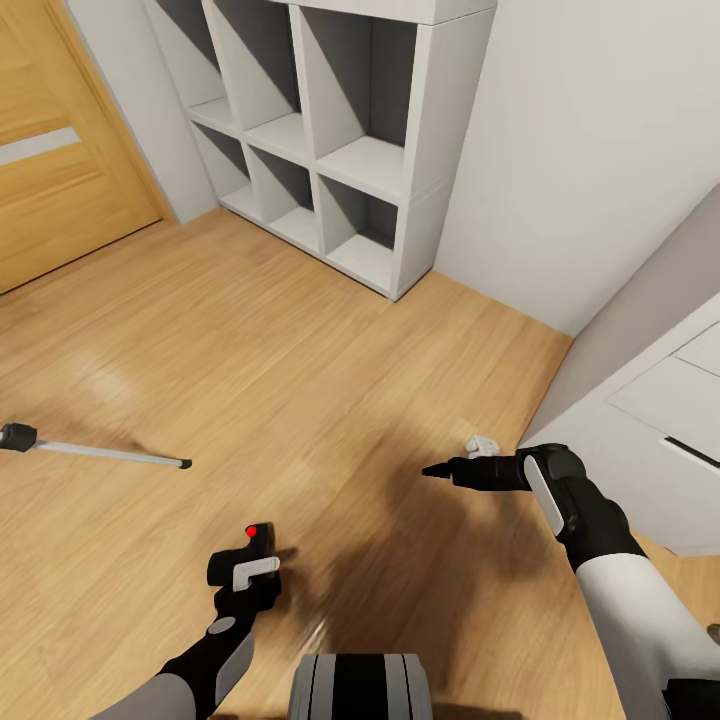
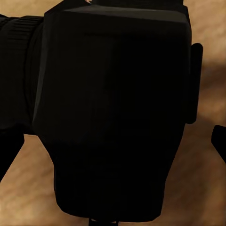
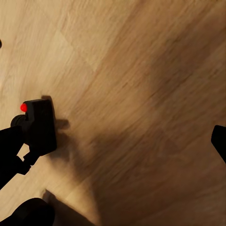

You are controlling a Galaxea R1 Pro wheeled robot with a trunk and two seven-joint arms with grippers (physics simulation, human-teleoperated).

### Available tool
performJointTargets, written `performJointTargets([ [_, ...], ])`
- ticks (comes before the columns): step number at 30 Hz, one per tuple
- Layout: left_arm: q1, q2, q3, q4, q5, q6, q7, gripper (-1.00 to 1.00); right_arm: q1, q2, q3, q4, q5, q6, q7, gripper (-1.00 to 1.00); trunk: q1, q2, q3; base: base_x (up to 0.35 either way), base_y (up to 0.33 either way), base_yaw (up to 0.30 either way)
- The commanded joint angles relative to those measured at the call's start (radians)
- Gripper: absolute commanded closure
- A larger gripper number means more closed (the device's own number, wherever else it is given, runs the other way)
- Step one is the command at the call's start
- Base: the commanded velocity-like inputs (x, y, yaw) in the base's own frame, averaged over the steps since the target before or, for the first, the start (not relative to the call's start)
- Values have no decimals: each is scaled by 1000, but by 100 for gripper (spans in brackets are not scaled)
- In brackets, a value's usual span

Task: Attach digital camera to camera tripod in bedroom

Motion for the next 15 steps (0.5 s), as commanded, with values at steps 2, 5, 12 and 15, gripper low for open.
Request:
performJointTargets([
  [2, -1, 0, -9, 1, 8, -4, 6, -100, 0, 0, 0, 0, -8, 7, -4, -100, 0, 0, -1, 0, 0, 0],
  [5, -1, 0, -9, 1, 8, -4, 6, -100, 0, 0, 0, 0, -9, 7, -4, -100, 0, 0, -1, 0, 0, 0],
  [12, -1, 0, -5, 2, 11, -4, 6, 100, 0, 0, 0, 0, -9, 7, -4, -100, 0, 0, -1, 0, 0, 0],
  [15, -1, 0, -4, 0, 11, -4, 6, 100, 0, 0, 0, 0, -9, 7, -4, -100, 0, 0, -1, 0, 0, 0],
])
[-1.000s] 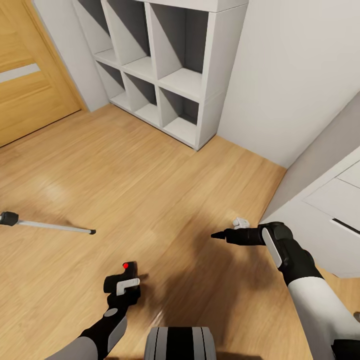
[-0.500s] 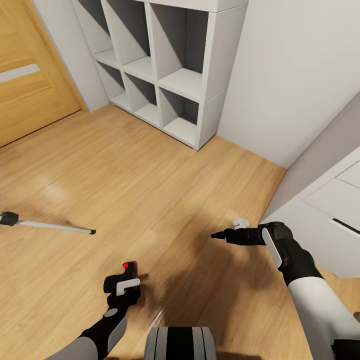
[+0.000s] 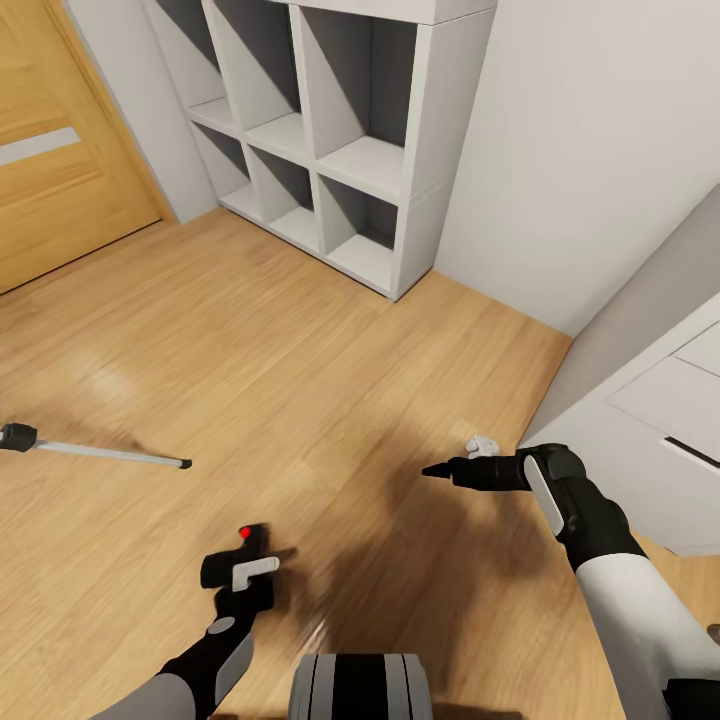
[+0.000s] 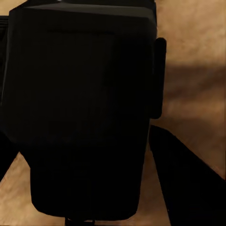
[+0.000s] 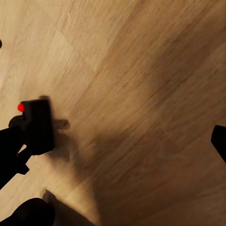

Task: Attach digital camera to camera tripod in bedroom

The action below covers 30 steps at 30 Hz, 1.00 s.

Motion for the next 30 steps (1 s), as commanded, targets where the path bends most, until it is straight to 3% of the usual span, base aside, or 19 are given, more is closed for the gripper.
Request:
performJointTargets([
  [1, -1, 0, -10, 0, 5, -3, 6, 100, 0, 0, 0, 0, -8, 7, -4, -100, 0, 0, -1, 0, 0, 0],
  [14, 0, -4, -12, -47, 3, -2, 15, 100, 0, 0, 0, 0, -8, 7, -4, -100, 0, 0, -1, 0, 0, 0],
  [17, 0, -6, -12, -161, 4, 6, 21, 100, 0, 1, 0, 0, -8, 7, -4, -100, 0, 0, -1, 0, 0, 0],
  [19, 0, -14, -13, -303, 6, 44, 27, 100, 0, 1, 0, 0, -8, 7, -4, -100, 0, 0, -1, 0, 0, 0],
  [21, 0, -19, -14, -359, 5, 83, 31, 100, 0, 1, 0, 0, -8, 6, -4, -100, 0, 0, -1, 0, 0, 0],
  [27, 7, -28, -15, -607, 4, 283, 65, 100, 0, 1, 0, 0, -8, 6, -4, -100, 0, 0, -1, 0, 0, 0],
  [28, 21, -29, -16, -691, 4, 339, 81, 100, 0, 1, 0, 0, -8, 6, -5, -100, 0, 0, -1, 0, 0, 0],
  [30, 45, -30, -17, -773, 4, 390, 96, 100, 0, 2, 0, 0, -8, 6, -5, -100, 0, 0, -1, 0, 0, 0],
])
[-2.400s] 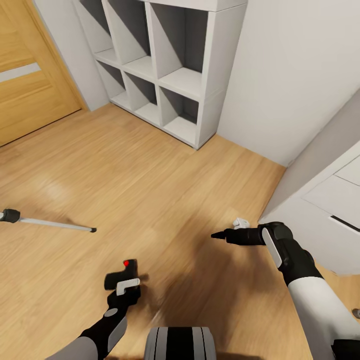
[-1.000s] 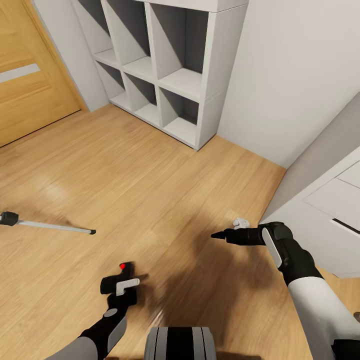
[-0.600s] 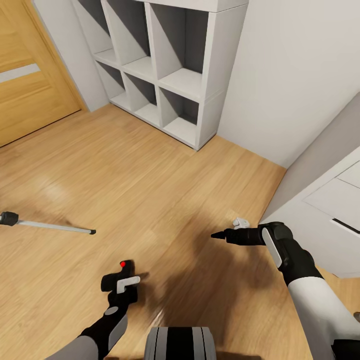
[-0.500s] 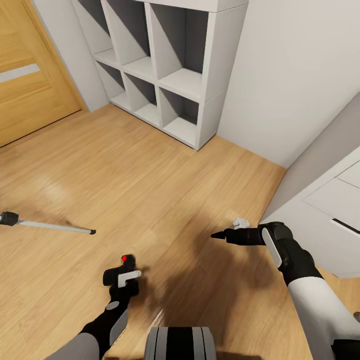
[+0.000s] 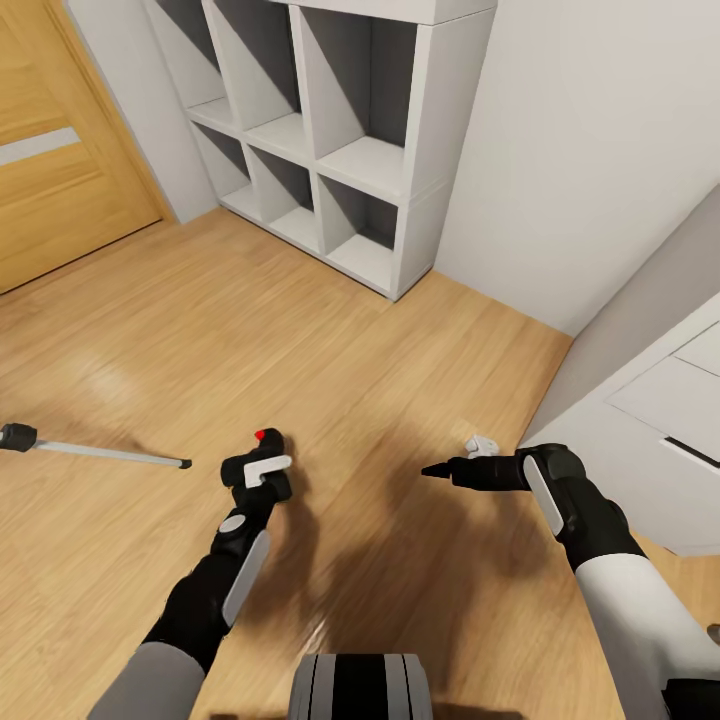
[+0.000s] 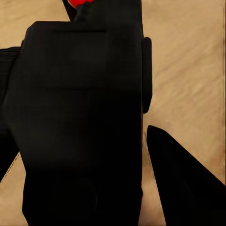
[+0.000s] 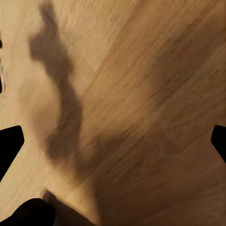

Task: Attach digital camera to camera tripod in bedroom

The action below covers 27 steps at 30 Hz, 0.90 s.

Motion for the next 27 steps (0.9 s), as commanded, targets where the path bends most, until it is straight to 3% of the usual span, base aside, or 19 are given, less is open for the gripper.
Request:
performJointTargets([
  [1, 26, -1, -4, -78, 7, 49, 22, 100, 0, 0, 0, 0, -8, 7, -4, -100, 0, 0, -1, 0, 0, 0],
  [5, 75, -8, -6, -226, 7, 136, 47, 100, 0, 1, 1, 0, -9, 6, -4, -100, 0, 0, -1, 0, 0, 0],
  [9, 87, -21, -10, -265, 8, 169, 54, 100, 0, 1, 2, 0, -9, 6, -4, -100, 0, 0, -1, 0, 0, 0],
  [27, 93, -34, -13, -282, 8, 189, 60, 100, 0, 2, 3, 0, -9, 6, -5, -100, 0, 0, -1, 0, 0, 0],
])
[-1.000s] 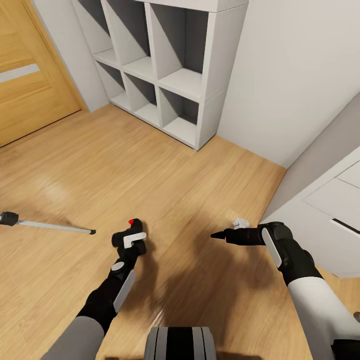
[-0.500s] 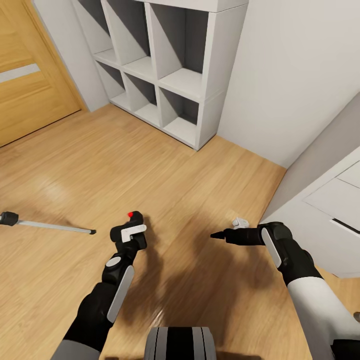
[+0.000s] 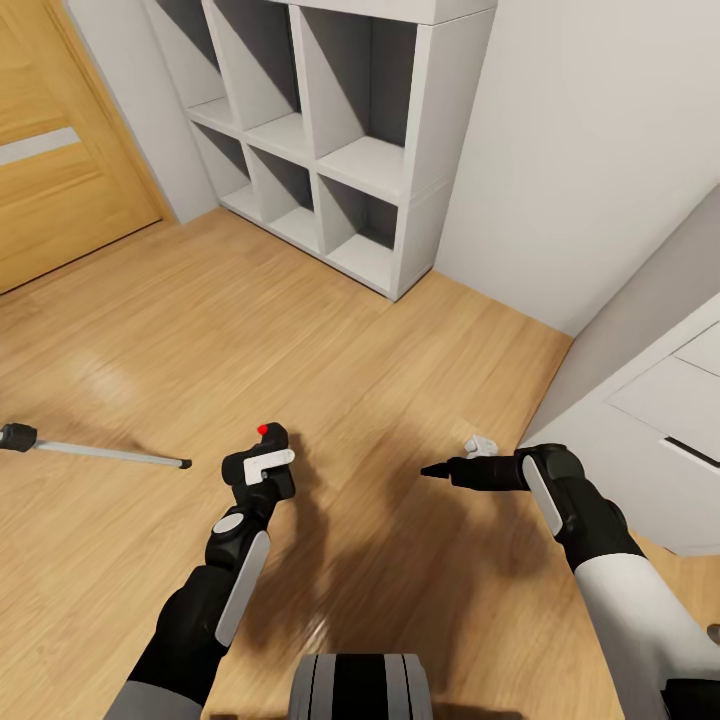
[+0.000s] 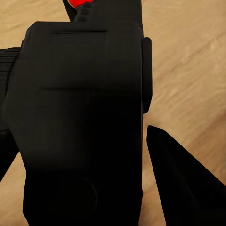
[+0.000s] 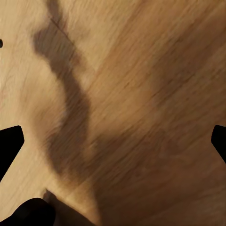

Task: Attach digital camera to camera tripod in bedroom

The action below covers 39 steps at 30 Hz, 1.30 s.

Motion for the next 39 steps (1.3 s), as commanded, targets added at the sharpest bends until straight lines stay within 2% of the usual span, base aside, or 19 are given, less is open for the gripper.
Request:
performJointTargets([
  [1, 0, 0, -2, -2, 8, 4, 8, 100, 0, 0, 0, 0, -8, 7, -4, -100, 0, 0, -1, 0, 0, 0],
  [30, 0, 0, -2, -3, 9, 8, 8, 100, 0, 0, 0, 0, -8, 8, -2, -100, -13, 6, 108, 0, 0, 0],
  [32, 0, 0, -1, -7, 10, 48, 7, 100, 0, 0, 0, 0, -8, 8, -2, -100, -14, 7, 115, 0, 0, 0],
  [39, 0, -1, 2, -9, 11, 79, 6, 100, 0, -1, -1, 0, -9, 8, -1, -100, -17, 8, 142, 0, 0, 0],
])
